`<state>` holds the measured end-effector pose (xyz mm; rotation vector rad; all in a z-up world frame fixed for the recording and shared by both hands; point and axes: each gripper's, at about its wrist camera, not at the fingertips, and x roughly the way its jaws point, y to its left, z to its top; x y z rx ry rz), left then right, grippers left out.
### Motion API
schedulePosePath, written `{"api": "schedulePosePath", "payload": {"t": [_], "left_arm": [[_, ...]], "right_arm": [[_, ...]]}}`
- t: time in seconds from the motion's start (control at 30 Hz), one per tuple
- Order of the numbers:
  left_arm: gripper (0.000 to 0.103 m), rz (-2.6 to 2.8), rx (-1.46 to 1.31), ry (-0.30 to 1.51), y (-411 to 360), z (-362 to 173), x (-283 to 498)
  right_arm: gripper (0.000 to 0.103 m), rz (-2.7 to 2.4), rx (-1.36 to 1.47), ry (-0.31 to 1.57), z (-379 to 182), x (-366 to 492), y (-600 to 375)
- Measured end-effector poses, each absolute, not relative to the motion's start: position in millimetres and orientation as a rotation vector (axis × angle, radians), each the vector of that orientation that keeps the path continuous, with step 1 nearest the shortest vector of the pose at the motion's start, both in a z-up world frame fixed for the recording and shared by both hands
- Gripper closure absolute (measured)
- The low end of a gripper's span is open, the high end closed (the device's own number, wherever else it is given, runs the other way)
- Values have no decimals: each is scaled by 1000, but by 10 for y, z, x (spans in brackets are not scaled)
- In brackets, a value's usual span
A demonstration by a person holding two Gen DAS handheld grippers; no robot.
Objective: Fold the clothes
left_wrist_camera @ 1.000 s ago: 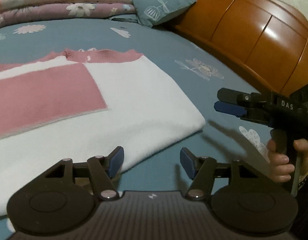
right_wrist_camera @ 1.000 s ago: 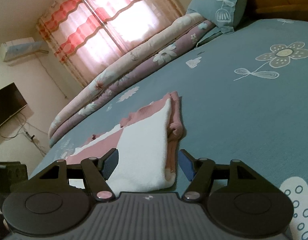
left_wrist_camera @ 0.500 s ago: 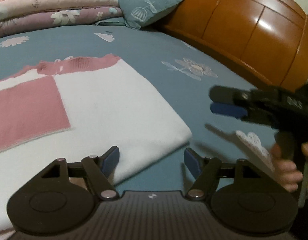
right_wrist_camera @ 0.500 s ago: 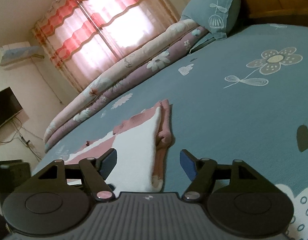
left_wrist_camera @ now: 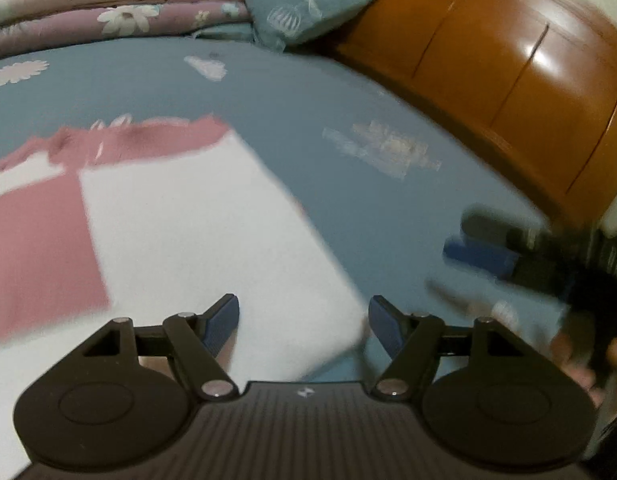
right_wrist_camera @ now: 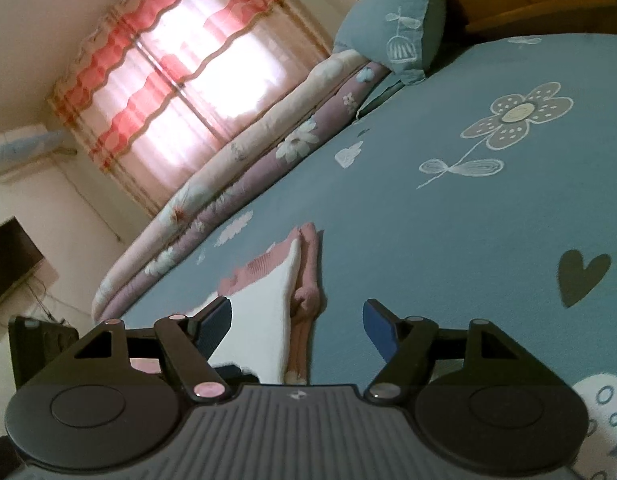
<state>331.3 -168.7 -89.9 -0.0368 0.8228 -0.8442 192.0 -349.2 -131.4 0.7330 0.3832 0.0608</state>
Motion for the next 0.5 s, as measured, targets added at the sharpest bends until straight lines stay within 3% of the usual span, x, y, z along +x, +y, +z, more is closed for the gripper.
{"api": "schedulePosePath", "payload": {"t": [0.17,0.3,0.5], "left_arm": [[32,-849,-206,800,-1920,-692,3844],[32,-820,-342,891,-2141,-873,4242],[31,-758,-337,924,-2299,-1064,4427]], "right_arm": [[26,37,788,393,-1366,1922,-3637],[26,27,791,389,-1359,1917,-3707],[23,78,775,428,-1358,2006,-3681]]}}
